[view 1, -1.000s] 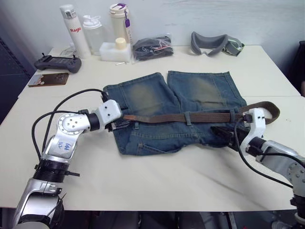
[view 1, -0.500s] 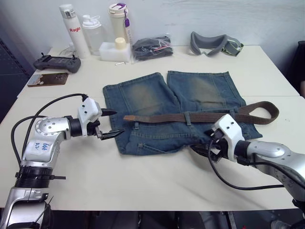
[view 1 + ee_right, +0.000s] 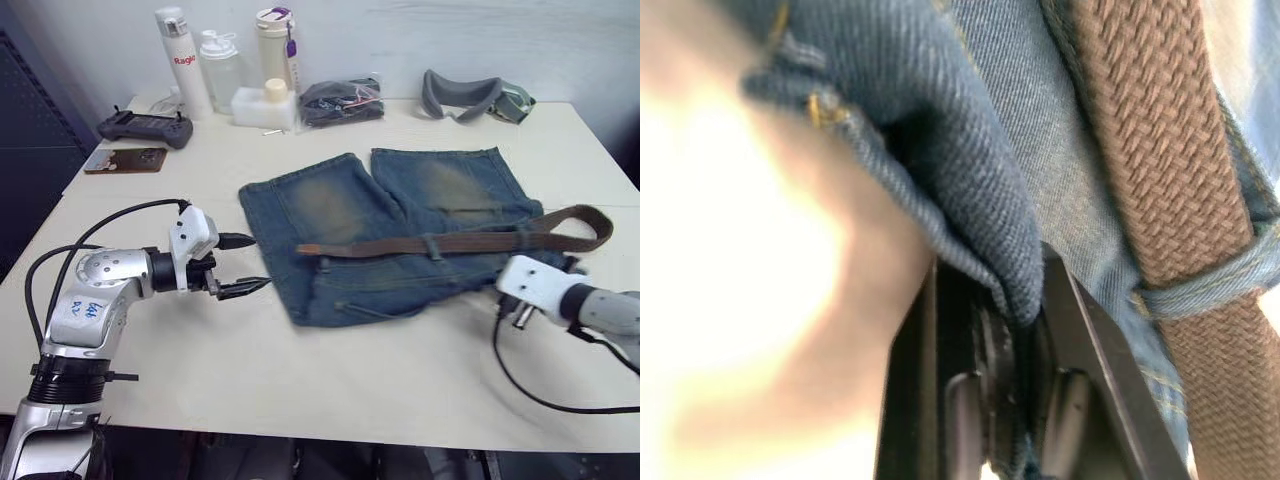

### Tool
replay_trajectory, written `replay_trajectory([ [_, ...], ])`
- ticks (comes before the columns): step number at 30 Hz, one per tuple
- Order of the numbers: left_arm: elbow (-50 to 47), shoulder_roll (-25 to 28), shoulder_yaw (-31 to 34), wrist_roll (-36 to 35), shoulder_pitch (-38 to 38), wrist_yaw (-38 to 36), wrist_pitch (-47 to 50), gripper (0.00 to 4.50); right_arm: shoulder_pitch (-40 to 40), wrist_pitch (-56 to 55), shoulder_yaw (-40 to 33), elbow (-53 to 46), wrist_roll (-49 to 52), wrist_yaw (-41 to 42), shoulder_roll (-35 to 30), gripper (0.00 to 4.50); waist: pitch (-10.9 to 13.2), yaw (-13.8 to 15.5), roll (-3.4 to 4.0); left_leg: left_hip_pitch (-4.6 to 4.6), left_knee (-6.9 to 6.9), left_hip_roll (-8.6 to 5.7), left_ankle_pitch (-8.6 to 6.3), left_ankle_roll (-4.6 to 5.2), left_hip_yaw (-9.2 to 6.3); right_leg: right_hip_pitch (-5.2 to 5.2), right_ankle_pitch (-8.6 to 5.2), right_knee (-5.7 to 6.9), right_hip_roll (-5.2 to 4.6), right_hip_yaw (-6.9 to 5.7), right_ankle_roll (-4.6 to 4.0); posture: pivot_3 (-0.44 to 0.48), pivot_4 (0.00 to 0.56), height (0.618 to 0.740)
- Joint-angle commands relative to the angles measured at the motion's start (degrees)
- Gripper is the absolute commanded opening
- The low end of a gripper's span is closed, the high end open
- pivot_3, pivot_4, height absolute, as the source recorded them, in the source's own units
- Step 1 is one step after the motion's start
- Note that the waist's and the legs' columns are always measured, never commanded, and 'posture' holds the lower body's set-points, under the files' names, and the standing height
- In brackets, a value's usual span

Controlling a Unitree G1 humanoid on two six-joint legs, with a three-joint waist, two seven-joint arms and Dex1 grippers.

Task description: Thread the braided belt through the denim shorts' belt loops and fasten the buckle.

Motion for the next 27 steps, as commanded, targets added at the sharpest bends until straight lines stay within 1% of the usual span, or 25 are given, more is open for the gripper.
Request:
replay_trajectory([
  [1,-2.64,-2.35,-2.57,-0.08,-0.71,0.91,0.10,4.50,-4.85,-11.45,-0.61,13.22,-8.40,-3.17,-0.95,0.02,-0.02,-0.23,0.06,-0.01,0.00,0.00,0.00,0.00,0.03,0.01,0.00,0.02,-0.01,0.01,0.01,0.000,0.150,0.627],
  [3,-1.85,-4.07,-3.59,-0.11,-1.74,1.38,0.04,4.50,-9.18,-15.62,0.56,19.74,-12.77,-6.58,-0.26,0.02,-0.03,-0.55,0.11,-0.13,0.00,0.03,0.02,-0.02,0.14,0.06,0.01,0.17,-0.07,0.01,0.02,0.000,0.150,0.627],
  [5,-0.27,-5.37,-4.50,0.34,-2.87,1.25,-0.89,4.50,-10.42,-17.71,-0.44,22.53,-12.39,-5.76,0.03,0.02,-0.03,-0.70,0.13,-0.20,0.02,0.03,0.04,-0.04,0.19,-0.01,0.00,0.23,-0.10,0.01,0.03,0.000,0.150,0.627],
  [6,0.63,-5.87,-4.69,0.33,-3.36,1.01,-1.29,4.50,-9.63,-17.75,-2.02,21.92,-10.98,-4.72,0.05,0.88,-0.03,-0.76,0.13,-0.21,0.02,0.06,0.05,-0.04,0.19,-0.02,0.00,0.26,-0.10,0.00,0.04,0.000,0.150,0.627],
  [8,1.71,-6.86,-5.42,0.54,-4.00,0.78,-2.02,4.50,-6.61,-18.01,-4.83,20.68,-9.79,-3.12,-1.01,1.58,-0.04,-0.88,0.15,-0.22,0.04,0.11,0.05,-0.04,0.19,-0.03,0.00,0.31,-0.09,-0.04,0.04,0.000,0.150,0.627],
  [9,1.60,-7.37,-5.89,0.69,-4.13,1.05,-2.06,4.50,-5.35,-18.57,-5.92,20.83,-9.85,-2.68,-1.50,2.05,-0.05,-0.99,0.15,-0.22,0.04,0.12,0.05,-0.04,0.19,-0.01,0.00,0.32,-0.09,-0.09,0.04,0.000,0.150,0.627],
  [11,2.33,-8.56,-6.30,0.62,-4.55,1.14,-2.33,4.50,-0.02,-18.62,-10.23,20.62,-11.42,-3.12,-3.61,3.01,-0.08,-1.20,0.22,-0.21,0.06,0.14,0.04,-0.02,0.20,0.02,0.00,0.32,-0.09,-0.12,0.04,0.000,0.150,0.627],
  [12,2.74,-9.27,-6.41,0.44,-4.68,1.09,-2.42,4.50,3.88,-18.72,-14.20,20.46,-11.86,-3.10,-4.44,3.32,-0.10,-1.14,0.26,-0.24,0.06,0.12,0.03,0.00,0.20,0.02,0.00,0.33,-0.09,-0.12,0.04,0.000,0.150,0.627],
  [13,3.04,-9.75,-6.45,0.34,-4.75,1.02,-2.49,4.50,6.81,-18.70,-17.18,20.05,-12.09,-3.04,-4.88,3.82,-0.11,-1.15,0.26,-0.25,0.08,0.11,0.01,0.03,0.20,0.02,0.00,0.31,-0.11,-0.11,0.03,0.000,0.150,0.627],
  [14,3.16,-10.41,-6.76,0.23,-4.80,0.87,-2.56,4.50,10.97,-17.97,-23.29,18.44,-12.40,-2.00,-4.47,4.16,-0.10,-1.16,0.25,-0.26,0.09,0.11,0.01,0.04,0.20,0.03,-0.01,0.28,-0.11,-0.11,0.02,0.000,0.150,0.627],
  [15,3.01,-10.95,-7.06,0.17,-4.81,0.90,-2.48,4.50,14.10,-17.58,-27.84,17.34,-12.57,-1.24,-4.16,4.44,-0.13,-1.12,0.30,-0.29,0.12,0.11,0.00,0.05,0.22,0.02,-0.02,0.21,-0.12,-0.14,-0.01,0.000,0.150,0.627],
  [16,3.20,-11.52,-7.21,-0.32,-5.09,0.54,-2.17,4.50,15.72,-12.06,-33.29,11.88,-8.93,1.42,-1.43,4.44,-0.12,-1.33,0.27,-0.41,0.15,0.14,0.00,0.05,0.22,-0.02,-0.04,0.15,-0.14,-0.18,-0.03,0.000,0.150,0.627],
  [17,3.96,-12.08,-7.25,-1.01,-5.55,-0.31,-2.06,4.50,15.95,-0.82,-37.59,1.75,0.17,3.74,2.44,4.44,-0.07,-1.43,0.20,-0.42,0.16,0.16,-0.01,0.07,0.26,-0.02,-0.04,0.11,-0.14,-0.20,-0.03,0.000,0.150,0.627],
  [19,5.20,-13.19,-7.27,-2.00,-6.27,-1.27,-1.66,4.50,14.83,20.32,-41.81,-16.08,18.15,5.37,8.25,4.44,-0.13,-1.82,0.24,-0.53,0.16,0.47,0.00,0.06,0.30,-0.03,-0.04,-0.10,-0.07,-0.50,-0.02,0.000,0.150,0.627],
  [20,5.40,-13.86,-7.27,-2.43,-6.51,-1.39,-1.23,4.50,13.95,28.82,-42.85,-22.98,26.55,4.17,10.30,4.44,-0.08,-2.04,0.15,-0.50,0.19,0.58,0.00,0.04,0.27,0.00,-0.02,-0.13,0.05,-0.64,0.01,0.000,0.150,0.627],
  [21,5.61,-14.41,-7.33,-2.65,-6.85,-1.46,-0.85,4.50,12.57,34.43,-43.21,-28.53,36.41,1.30,12.58,4.44,-0.11,-2.27,0.20,-0.48,0.21,0.80,0.00,0.03,0.28,0.03,0.02,-0.16,0.09,-0.86,0.08,0.000,0.150,0.627],
  [22,5.45,-14.82,-7.38,-2.95,-7.07,-1.62,-0.39,4.50,11.25,39.31,-43.51,-32.68,45.00,-1.17,14.34,4.44,-0.05,-2.43,0.10,-0.39,0.22,0.90,0.00,0.02,0.27,0.07,0.05,-0.15,0.09,-1.02,0.15,0.000,0.150,0.627],
  [23,5.06,-15.09,-7.32,-3.42,-7.19,-1.70,0.28,4.50,10.16,42.87,-43.63,-34.99,54.65,-5.42,15.86,4.44,-0.04,-2.47,0.08,-0.22,0.17,0.99,0.00,0.02,0.28,0.18,0.06,-0.14,0.07,-1.15,0.17,0.000,0.150,0.627],
  [24,4.78,-15.24,-7.22,-3.80,-7.36,-1.74,0.87,4.50,9.24,45.28,-43.46,-36.06,63.51,-10.36,16.97,4.44,-0.04,-2.37,0.09,-0.18,0.17,1.11,0.00,0.01,0.28,0.22,0.06,-0.11,0.04,-1.37,0.17,0.000,0.150,0.627],
  [25,4.03,-15.18,-7.08,-4.21,-7.10,-1.69,1.42,4.50,9.14,46.94,-43.93,-36.81,69.79,-14.31,17.45,4.44,-0.07,-2.20,0.13,-0.18,0.17,1.19,-0.01,-0.02,0.26,0.23,0.06,-0.11,0.02,-1.51,0.16,0.000,0.150,0.627],
  [26,3.61,-15.03,-6.83,-4.81,-7.39,-1.75,2.24,4.50,9.83,44.73,-38.93,-37.05,81.40,-23.81,19.52,4.44,-0.07,-2.06,0.12,-0.17,0.18,1.24,-0.03,-0.08,0.26,0.23,0.04,-0.09,0.01,-1.55,0.13,0.000,0.150,0.627],
  [27,3.28,-14.81,-6.65,-5.16,-7.59,-1.82,2.82,4.50,9.74,43.02,-34.61,-37.08,88.66,-31.01,21.70,4.44,-0.11,-1.88,-0.04,-0.19,0.21,1.27,-0.05,-0.12,0.26,0.21,0.03,-0.08,0.00,-1.57,0.10,0.000,0.150,0.627],
])
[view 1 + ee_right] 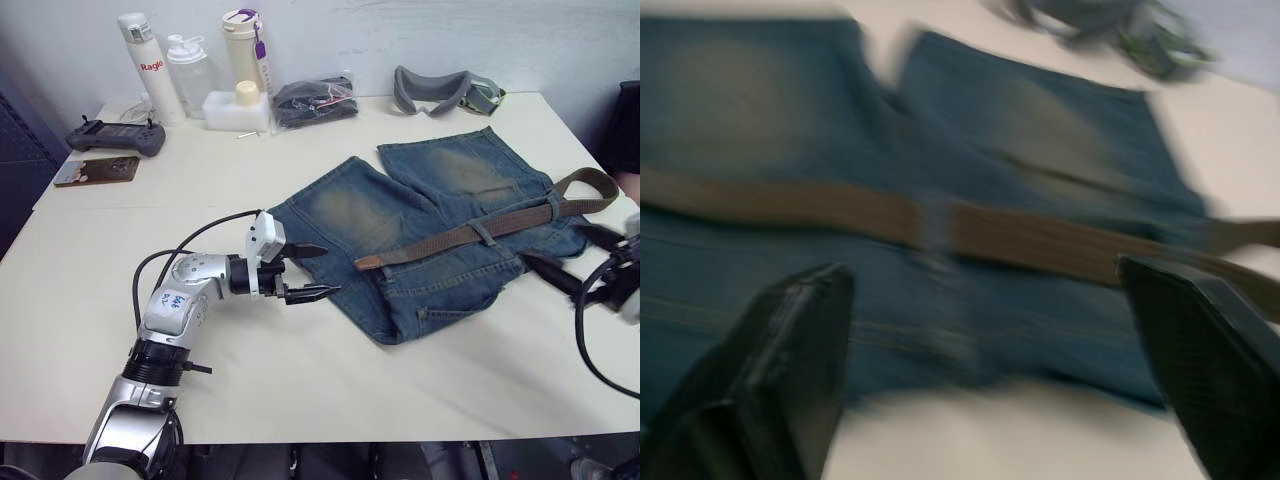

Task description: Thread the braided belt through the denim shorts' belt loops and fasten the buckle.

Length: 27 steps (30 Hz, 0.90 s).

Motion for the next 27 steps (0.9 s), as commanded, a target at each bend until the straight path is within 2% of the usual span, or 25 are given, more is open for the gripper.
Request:
replay_trajectory([
  [1,-3.13,0.82,1.36,-2.29,-0.61,-0.63,1.73,4.50,-0.06,-3.92,9.93,-1.16,28.48,-24.68,6.13,4.44,-0.14,0.39,-0.32,0.02,-0.02,0.01,0.00,-0.02,-0.01,0.01,-0.02,-0.01,-0.01,-0.02,-0.04,0.000,0.150,0.627],
  [3,-3.74,1.38,1.35,-2.09,-0.42,-0.42,1.93,4.50,-1.96,-8.77,15.55,1.02,36.23,-36.52,10.85,4.44,-0.19,0.52,-0.21,-0.28,0.32,0.10,-0.07,-0.17,-0.04,-0.15,-0.13,0.08,-0.05,-0.03,-0.27,0.000,0.150,0.627],
  [6,-5.51,2.23,2.02,-2.16,0.51,0.39,2.66,4.50,-3.90,-12.43,19.91,2.43,40.82,-43.79,14.51,4.44,-0.28,0.60,0.18,-0.54,0.50,-0.06,-0.09,-0.05,-0.01,-0.24,-0.14,0.03,-0.12,0.06,-0.31,0.000,0.150,0.627],
  [11,-9.18,3.95,3.12,-1.85,2.94,2.61,4.25,4.50,-8.84,-15.01,24.10,8.32,40.70,-44.13,20.40,4.44,-0.32,0.36,0.22,-0.37,0.43,-0.16,-0.07,0.03,-0.03,-0.13,-0.02,0.17,-0.03,0.11,-0.08,0.000,0.150,0.627],
  [24,-16.76,6.61,5.63,-2.54,8.03,8.14,8.13,4.50,-21.74,-11.36,29.65,23.72,31.28,-37.78,27.41,4.44,-0.34,0.11,0.28,0.02,0.13,-0.30,-0.07,0.02,-0.04,-0.14,0.00,0.54,0.16,0.62,-0.04,0.000,0.150,0.627],
  [27,-17.49,7.14,6.15,-2.52,8.83,8.82,8.08,4.50,-22.36,-10.60,29.46,25.03,29.84,-36.93,28.42,3.62,-0.35,-0.09,0.27,0.06,0.08,-0.34,-0.07,0.02,-0.03,-0.15,0.00,0.58,0.17,0.75,-0.04,0.000,0.150,0.627],
])
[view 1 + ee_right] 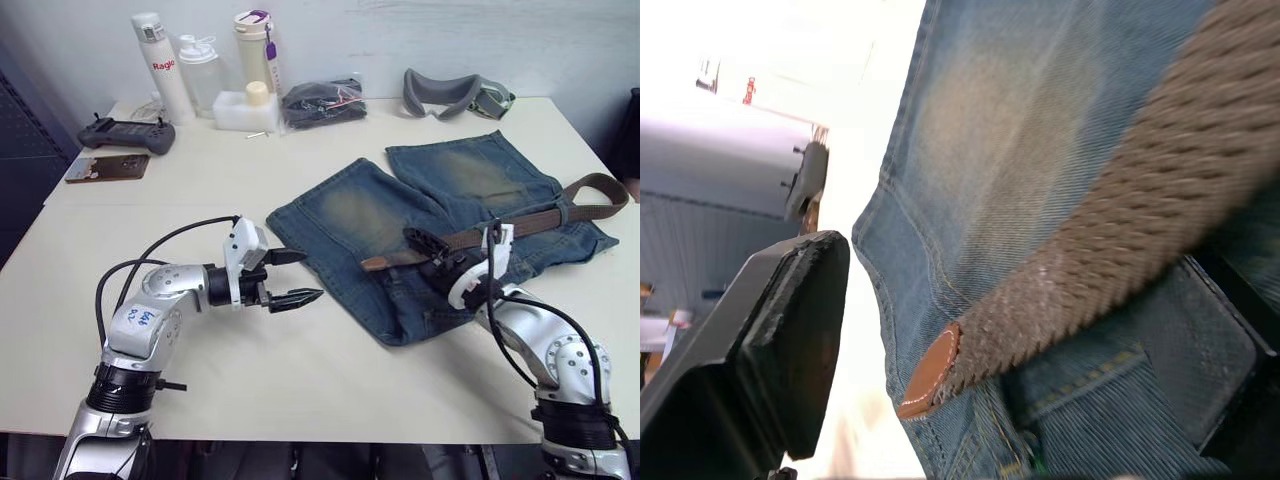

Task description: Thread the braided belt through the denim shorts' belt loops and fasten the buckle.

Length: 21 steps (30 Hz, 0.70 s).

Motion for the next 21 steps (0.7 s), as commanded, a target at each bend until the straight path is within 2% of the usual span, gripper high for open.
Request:
replay_trajectory([
  [1,-2.85,1.24,1.89,-0.88,0.69,0.86,-0.20,4.50,-0.27,1.16,-0.68,0.50,-2.19,1.97,0.59,3.35,0.00,-0.01,0.00,0.00,-0.01,-0.01,0.00,0.00,0.00,0.00,0.00,0.01,0.01,0.03,0.00,0.000,0.150,0.627],
  [2,-3.06,1.26,2.04,-0.98,0.91,1.16,-0.17,4.50,-0.08,1.45,-1.18,0.18,-3.74,3.38,-0.10,3.12,0.00,-0.02,0.00,0.01,-0.03,-0.04,0.00,0.00,0.00,-0.01,0.00,0.04,0.01,0.10,0.00,0.000,0.150,0.627],
  [3,-3.16,1.33,2.15,-1.11,1.06,1.37,-0.19,4.50,0.09,1.68,-1.65,-0.30,-5.15,4.82,-0.69,2.48,0.00,-0.04,0.00,0.01,-0.04,-0.07,0.00,0.00,0.00,-0.03,0.00,0.04,0.02,0.16,0.00,0.000,0.150,0.627],
  [8,-2.42,1.06,1.76,-1.02,1.09,1.73,-0.87,4.50,0.64,1.67,-5.94,-1.43,-8.80,10.43,-3.76,0.06,0.00,0.12,0.00,0.08,-0.12,-0.30,0.00,0.01,0.00,-0.02,0.00,0.01,0.09,0.64,0.01,0.000,0.150,0.627],
  [14,0.53,-0.04,0.22,-0.19,-1.57,0.90,-2.43,4.50,-0.20,4.11,-11.20,-0.52,-8.91,14.94,-9.44,0.06,0.01,0.52,0.01,0.06,-0.11,-0.34,-0.01,0.03,0.01,-0.01,0.00,-0.03,0.06,0.72,0.01,0.000,0.150,0.627],
  [21,1.55,0.39,-0.85,0.40,-2.85,-0.24,-3.16,4.50,0.72,6.12,-9.67,-1.51,-10.90,16.03,-6.99,0.06,0.01,0.36,0.00,0.07,-0.14,-0.31,0.00,0.01,0.01,-0.01,0.00,-0.08,0.05,0.72,0.00,0.000,0.150,0.627],
])
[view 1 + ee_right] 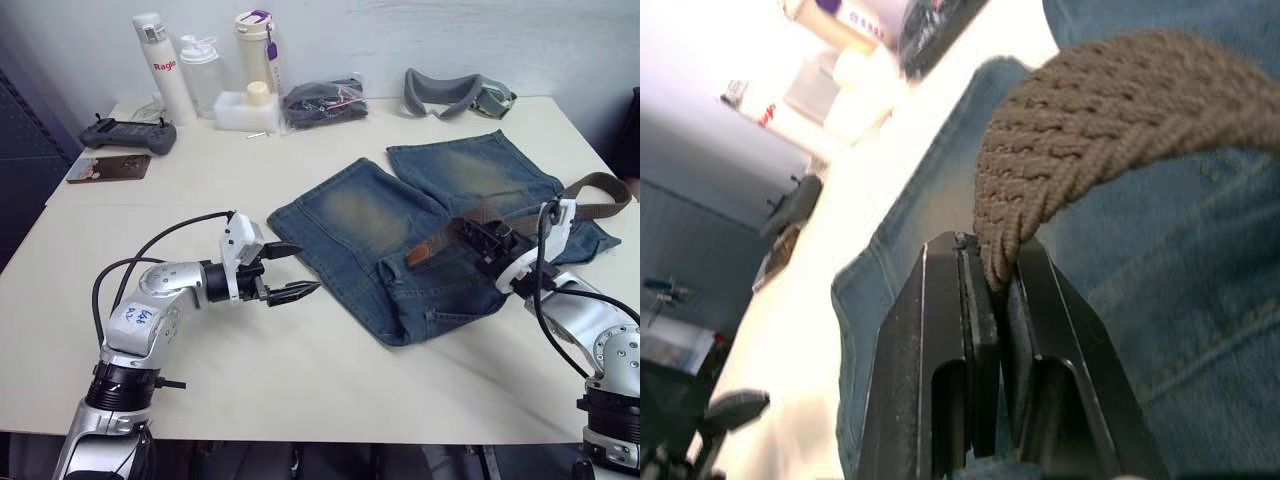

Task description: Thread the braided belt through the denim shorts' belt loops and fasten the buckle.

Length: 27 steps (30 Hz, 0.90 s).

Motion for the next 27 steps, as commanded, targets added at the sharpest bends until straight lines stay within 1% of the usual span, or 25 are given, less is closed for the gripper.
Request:
replay_trajectory([
  [1,-0.60,0.66,-0.21,0.26,-1.00,-0.71,-1.11,4.50,-0.01,-0.03,0.43,-2.13,-1.01,0.63,2.06,0.06,0.00,-0.04,0.00,0.00,-0.02,0.00,0.00,-0.01,0.00,0.00,0.00,-0.01,0.00,0.00,0.00,0.000,0.150,0.627],
  [11,-0.79,1.13,-0.88,0.83,-0.82,-0.89,-1.33,4.50,0.82,0.75,4.77,-3.19,-7.19,1.02,8.62,0.06,0.00,-0.13,0.00,0.03,-0.04,-0.01,0.01,-0.03,0.00,-0.02,0.00,-0.02,0.00,0.03,0.00,0.000,0.150,0.627],
  [14,1.36,-1.12,-1.83,4.28,-3.50,1.19,-6.88,4.50,2.05,1.95,7.62,-2.18,-11.02,-0.04,10.23,0.06,-0.01,-0.20,-0.01,0.06,-0.08,-0.01,0.02,-0.03,0.00,-0.02,0.00,-0.01,0.00,0.04,0.00,0.000,0.150,0.627],
  [15,1.89,-1.66,-2.01,4.96,-4.08,1.58,-8.02,4.50,2.20,2.20,7.98,-2.10,-11.75,0.01,10.44,0.06,-0.11,-0.13,-0.17,0.10,-0.09,-0.01,0.02,-0.04,0.00,0.00,0.00,-0.03,0.00,0.04,0.00,0.000,0.150,0.627],
  [18,4.54,-4.51,-3.92,8.24,-6.32,3.12,-12.83,4.50,2.09,3.23,10.01,-3.40,-15.75,1.19,9.86,0.06,-0.22,-0.10,-0.35,0.14,-0.10,-0.02,0.02,-0.05,-0.01,0.03,0.00,-0.02,0.01,0.03,0.00,0.000,0.150,0.627],
  [20,6.09,-6.65,-5.68,10.22,-7.26,4.00,-15.33,4.50,1.83,4.09,10.31,-4.35,-15.75,0.94,10.62,0.06,-0.27,-0.09,-0.44,0.16,-0.12,-0.03,0.02,-0.05,-0.01,0.04,0.00,-0.03,0.01,0.04,0.00,0.000,0.150,0.627],
  [23,7.98,-8.21,-10.20,14.63,-7.58,3.70,-18.89,4.50,1.56,4.52,9.73,-6.02,-15.54,0.38,11.59,1.20,-0.29,-0.46,-0.47,0.15,-0.13,-0.01,0.02,-0.05,0.00,0.01,0.00,-0.01,0.01,0.03,0.01,0.000,0.150,0.627],
  [25,9.87,-8.41,-13.14,18.48,-8.20,4.18,-21.19,4.50,1.61,4.91,8.78,-7.26,-15.74,-0.30,11.15,2.10,-0.29,-0.93,-0.47,0.16,-0.17,0.00,0.03,-0.06,0.00,0.00,0.00,0.02,0.02,0.03,0.02,0.000,0.150,0.627],
  [27,12.28,-8.74,-14.58,21.50,-9.21,5.37,-23.37,4.50,2.15,5.65,7.15,-8.48,-15.25,-1.11,9.83,3.12,-0.29,-1.09,-0.47,0.16,-0.20,0.00,0.03,-0.07,0.00,-0.02,0.01,0.02,0.01,0.02,0.03,0.000,0.150,0.627],
])
